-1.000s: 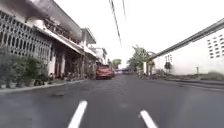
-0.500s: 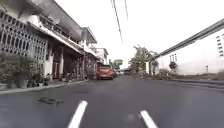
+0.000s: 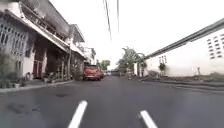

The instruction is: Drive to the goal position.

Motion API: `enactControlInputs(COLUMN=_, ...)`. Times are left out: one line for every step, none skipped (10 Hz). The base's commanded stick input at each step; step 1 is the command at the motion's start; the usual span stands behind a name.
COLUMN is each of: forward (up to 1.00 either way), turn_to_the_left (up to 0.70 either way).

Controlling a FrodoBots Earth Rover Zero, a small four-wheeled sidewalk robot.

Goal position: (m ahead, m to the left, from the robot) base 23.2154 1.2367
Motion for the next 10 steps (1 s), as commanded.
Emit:
enactControlInputs(forward=1.00, turn_to_the_left=-0.40)
enactControlInputs(forward=1.00, turn_to_the_left=-0.14)
enactControlInputs(forward=1.00, turn_to_the_left=0.00)
enactControlInputs(forward=1.00, turn_to_the_left=0.00)
enactControlInputs(forward=1.00, turn_to_the_left=0.00)
enactControlInputs(forward=1.00, turn_to_the_left=0.00)
enactControlInputs(forward=1.00, turn_to_the_left=0.00)
enactControlInputs(forward=1.00, turn_to_the_left=0.00)
enactControlInputs(forward=1.00, turn_to_the_left=0.00)
enactControlInputs(forward=1.00, turn_to_the_left=0.03)
